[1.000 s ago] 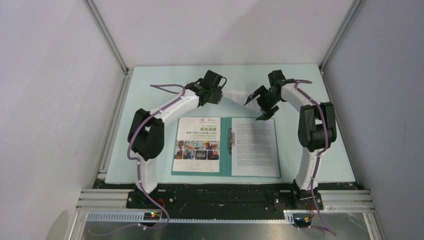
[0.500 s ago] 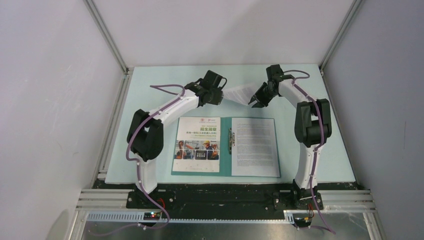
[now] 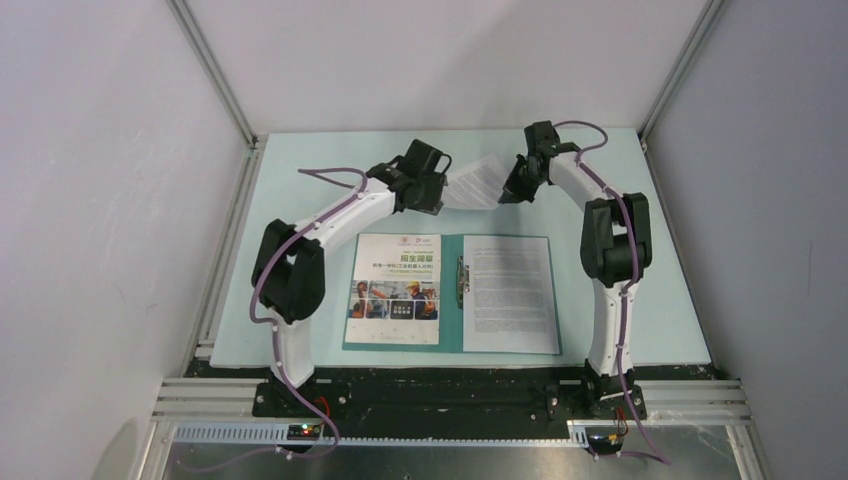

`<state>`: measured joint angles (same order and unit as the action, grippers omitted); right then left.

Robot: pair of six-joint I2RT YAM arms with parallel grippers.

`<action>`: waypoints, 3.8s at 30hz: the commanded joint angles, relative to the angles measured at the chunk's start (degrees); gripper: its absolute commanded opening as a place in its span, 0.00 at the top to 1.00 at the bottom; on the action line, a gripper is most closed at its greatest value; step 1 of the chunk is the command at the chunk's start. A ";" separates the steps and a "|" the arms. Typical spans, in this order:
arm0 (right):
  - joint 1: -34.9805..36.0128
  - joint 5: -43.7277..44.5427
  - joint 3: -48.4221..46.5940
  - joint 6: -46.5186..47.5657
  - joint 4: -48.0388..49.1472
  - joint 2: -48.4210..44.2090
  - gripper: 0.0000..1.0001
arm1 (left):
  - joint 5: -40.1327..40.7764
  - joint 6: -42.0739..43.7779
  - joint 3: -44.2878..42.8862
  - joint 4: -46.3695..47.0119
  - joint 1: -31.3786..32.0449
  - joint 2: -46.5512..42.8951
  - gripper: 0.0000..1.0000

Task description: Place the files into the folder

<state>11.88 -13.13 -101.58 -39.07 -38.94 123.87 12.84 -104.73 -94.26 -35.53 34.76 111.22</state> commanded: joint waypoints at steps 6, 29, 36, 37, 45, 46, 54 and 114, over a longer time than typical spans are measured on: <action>-3.94 -17.50 -10.25 27.05 3.99 -0.31 1.00 | 1.36 19.94 1.03 0.36 -8.74 -8.80 0.30; -15.28 -31.19 4.05 52.34 -11.23 -23.59 1.00 | -28.25 76.38 -1.98 11.96 -23.64 -3.87 0.00; -17.35 -31.51 17.33 65.27 -22.64 -32.85 1.00 | -27.12 80.39 -1.51 9.48 -24.54 -5.53 0.00; -17.29 -30.80 18.72 66.10 -23.15 -33.77 1.00 | -27.31 80.87 -1.07 9.22 -24.60 -5.74 0.00; -17.44 -28.22 26.97 70.02 -19.55 -30.72 1.00 | -27.26 82.77 2.69 9.06 -24.69 -8.80 0.00; -17.42 -27.86 26.92 70.10 -19.35 -29.22 1.00 | -27.28 83.07 2.99 9.00 -24.67 -9.03 0.00; -16.13 -28.59 22.47 71.16 -21.87 -21.22 1.00 | -27.53 85.03 5.75 8.64 -24.64 -11.62 0.00; -12.01 -25.46 27.69 54.30 -18.23 -18.76 1.00 | -24.97 84.60 11.46 8.46 -24.66 -14.99 0.00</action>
<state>-0.45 -39.33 -73.91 16.05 -57.89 106.56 -12.56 -20.49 -82.43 -27.75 10.46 98.43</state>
